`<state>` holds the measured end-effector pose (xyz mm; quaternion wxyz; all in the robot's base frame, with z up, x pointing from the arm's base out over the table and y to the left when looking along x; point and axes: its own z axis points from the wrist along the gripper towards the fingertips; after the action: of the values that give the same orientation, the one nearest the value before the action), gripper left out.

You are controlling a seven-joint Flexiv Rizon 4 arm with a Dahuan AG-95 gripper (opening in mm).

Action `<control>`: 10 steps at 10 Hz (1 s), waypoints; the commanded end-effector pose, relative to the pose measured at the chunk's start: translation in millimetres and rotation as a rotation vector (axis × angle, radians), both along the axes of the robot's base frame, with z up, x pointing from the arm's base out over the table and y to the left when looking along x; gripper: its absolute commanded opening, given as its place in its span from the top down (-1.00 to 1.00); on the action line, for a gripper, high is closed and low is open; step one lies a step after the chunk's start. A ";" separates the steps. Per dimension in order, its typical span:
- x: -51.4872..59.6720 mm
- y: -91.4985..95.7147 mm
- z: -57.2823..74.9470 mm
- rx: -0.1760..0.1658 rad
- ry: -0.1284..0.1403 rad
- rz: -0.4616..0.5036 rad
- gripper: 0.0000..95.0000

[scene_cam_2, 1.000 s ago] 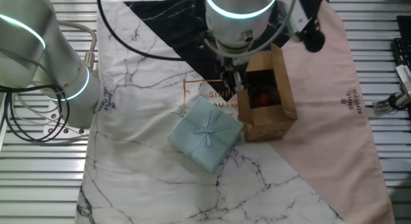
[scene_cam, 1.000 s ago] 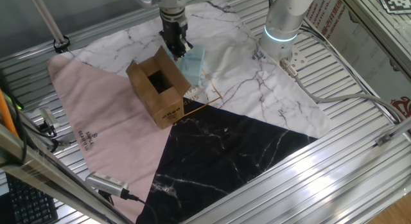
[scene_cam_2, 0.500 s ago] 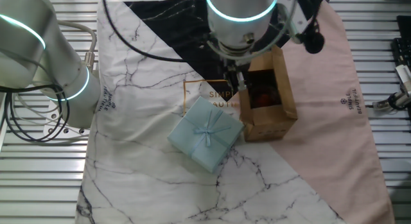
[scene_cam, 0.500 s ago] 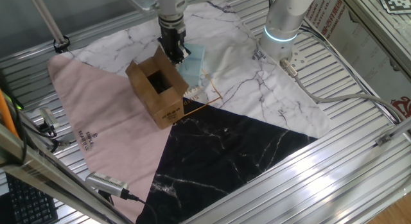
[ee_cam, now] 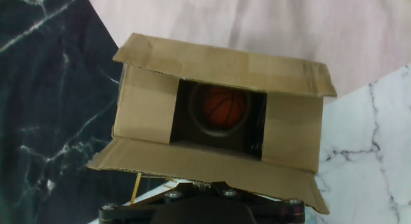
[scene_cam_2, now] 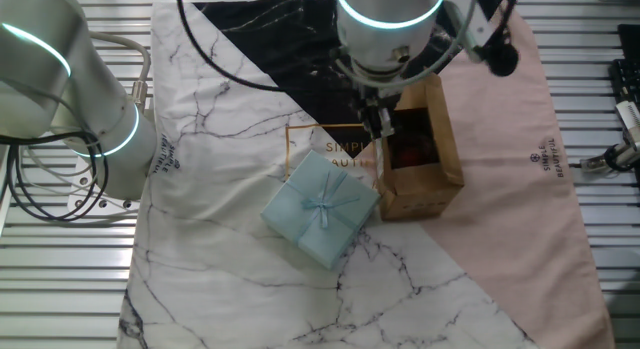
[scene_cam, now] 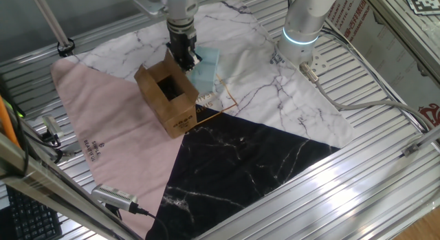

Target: Cover the box

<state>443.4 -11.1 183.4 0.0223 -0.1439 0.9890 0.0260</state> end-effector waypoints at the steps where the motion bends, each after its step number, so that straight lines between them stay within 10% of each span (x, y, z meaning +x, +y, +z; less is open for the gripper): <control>1: 3.8 1.0 2.0 -0.002 -0.003 0.000 1.00; 10: 20.7 3.0 6.9 -0.006 0.010 0.011 1.00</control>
<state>466.3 -7.5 191.0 0.0169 -0.1503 0.9882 0.0244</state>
